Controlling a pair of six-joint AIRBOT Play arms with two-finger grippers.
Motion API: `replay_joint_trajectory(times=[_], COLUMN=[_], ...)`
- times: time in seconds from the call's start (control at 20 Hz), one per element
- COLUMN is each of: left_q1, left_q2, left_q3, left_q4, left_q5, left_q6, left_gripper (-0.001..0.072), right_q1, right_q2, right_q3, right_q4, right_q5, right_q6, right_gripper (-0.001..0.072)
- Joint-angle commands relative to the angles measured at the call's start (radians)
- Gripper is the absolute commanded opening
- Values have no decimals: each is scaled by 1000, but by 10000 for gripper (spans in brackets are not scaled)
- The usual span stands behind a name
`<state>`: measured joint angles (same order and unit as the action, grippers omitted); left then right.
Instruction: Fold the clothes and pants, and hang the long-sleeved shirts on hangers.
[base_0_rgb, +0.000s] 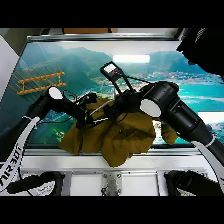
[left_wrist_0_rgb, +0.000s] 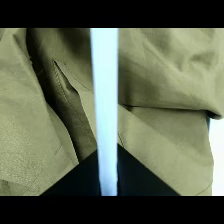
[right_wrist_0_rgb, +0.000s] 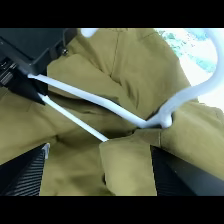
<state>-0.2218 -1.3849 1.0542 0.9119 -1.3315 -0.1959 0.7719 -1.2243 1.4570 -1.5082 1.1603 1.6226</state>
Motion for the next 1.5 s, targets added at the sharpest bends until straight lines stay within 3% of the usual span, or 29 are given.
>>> replay_joint_trajectory(times=[0.0, 0.1, 0.2, 0.3, 0.65, 0.8, 0.95, 1.15, 1.3, 1.45], left_q1=[0, 0, 0, 0, 0, 0, 0, 0, 0, 0], left_q2=[0, 0, 0, 0, 0, 0, 0, 0, 0, 0], left_q3=[1, 1, 1, 1, 1, 1, 1, 1, 1, 1], left_q4=[3, 3, 3, 3, 3, 3, 3, 3, 3, 3], left_q5=[0, 0, -1, -1, -1, -2, -2, -2, -2, -3], left_q6=[2, 2, 2, 2, 2, 2, 2, 2, 2, 2], left_gripper=[13, 13, 13, 12, 13, 13, 13, 13, 13, 13], right_q1=[-25, -91, -200, -325, -510, -565, -755, -1042, -1182, -1249], right_q2=[6, 6, 6, 4, 0, 0, 0, -2, -14, -78], right_q3=[76, 149, 185, 185, 185, 183, 140, -26, -168, -239], right_q4=[19, 124, 329, 484, 542, 575, 776, 981, 1015, 1016], right_q5=[170, 296, 391, 417, 357, 373, 483, 547, 546, 547], right_q6=[-18, -154, -305, -384, -420, -705, -940, -1216, -1496, -1553], right_gripper=[709, 709, 709, 708, 709, 708, 709, 709, 708, 709])
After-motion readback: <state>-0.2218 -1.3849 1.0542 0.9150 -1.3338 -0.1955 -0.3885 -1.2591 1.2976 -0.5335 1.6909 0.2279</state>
